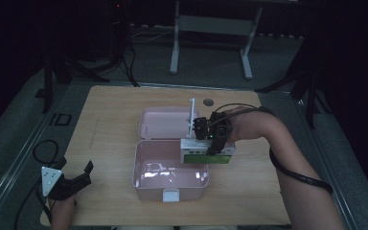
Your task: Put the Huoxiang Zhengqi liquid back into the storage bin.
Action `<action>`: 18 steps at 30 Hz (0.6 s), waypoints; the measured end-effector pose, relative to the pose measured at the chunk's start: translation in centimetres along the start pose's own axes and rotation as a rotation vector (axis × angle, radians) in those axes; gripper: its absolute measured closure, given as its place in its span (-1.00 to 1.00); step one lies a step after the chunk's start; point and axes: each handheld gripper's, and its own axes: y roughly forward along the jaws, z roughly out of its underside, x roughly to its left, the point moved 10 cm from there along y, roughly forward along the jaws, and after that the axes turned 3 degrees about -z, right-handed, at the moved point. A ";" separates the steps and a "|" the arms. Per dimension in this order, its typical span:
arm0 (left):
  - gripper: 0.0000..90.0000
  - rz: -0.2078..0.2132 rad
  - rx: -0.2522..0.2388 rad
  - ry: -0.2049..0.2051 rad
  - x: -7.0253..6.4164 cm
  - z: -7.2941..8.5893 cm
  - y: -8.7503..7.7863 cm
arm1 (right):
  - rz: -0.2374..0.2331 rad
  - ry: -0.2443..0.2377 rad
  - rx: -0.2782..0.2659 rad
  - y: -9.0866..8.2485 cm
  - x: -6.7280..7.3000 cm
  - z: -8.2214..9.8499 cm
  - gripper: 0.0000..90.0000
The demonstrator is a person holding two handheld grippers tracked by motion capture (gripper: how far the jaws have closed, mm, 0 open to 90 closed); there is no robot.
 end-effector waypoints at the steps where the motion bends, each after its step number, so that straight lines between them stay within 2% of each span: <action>1: -0.94 0.000 0.000 -0.001 0.0 0.0 0.0 | -0.001 -0.002 0.001 0.0 0.0 -0.4 0.38; 10: -0.94 0.003 -0.001 -0.002 0.0 0.0 0.0 | -0.005 -0.053 0.017 0.4 0.9 -3.7 0.38; 13: -0.94 0.002 -0.002 -0.002 0.0 0.0 0.0 | -0.009 -0.082 0.005 0.3 1.6 -4.9 0.38; 18: -0.94 0.004 -0.001 -0.001 0.0 0.0 0.0 | -0.006 -0.099 -0.005 0.2 2.1 -6.5 0.38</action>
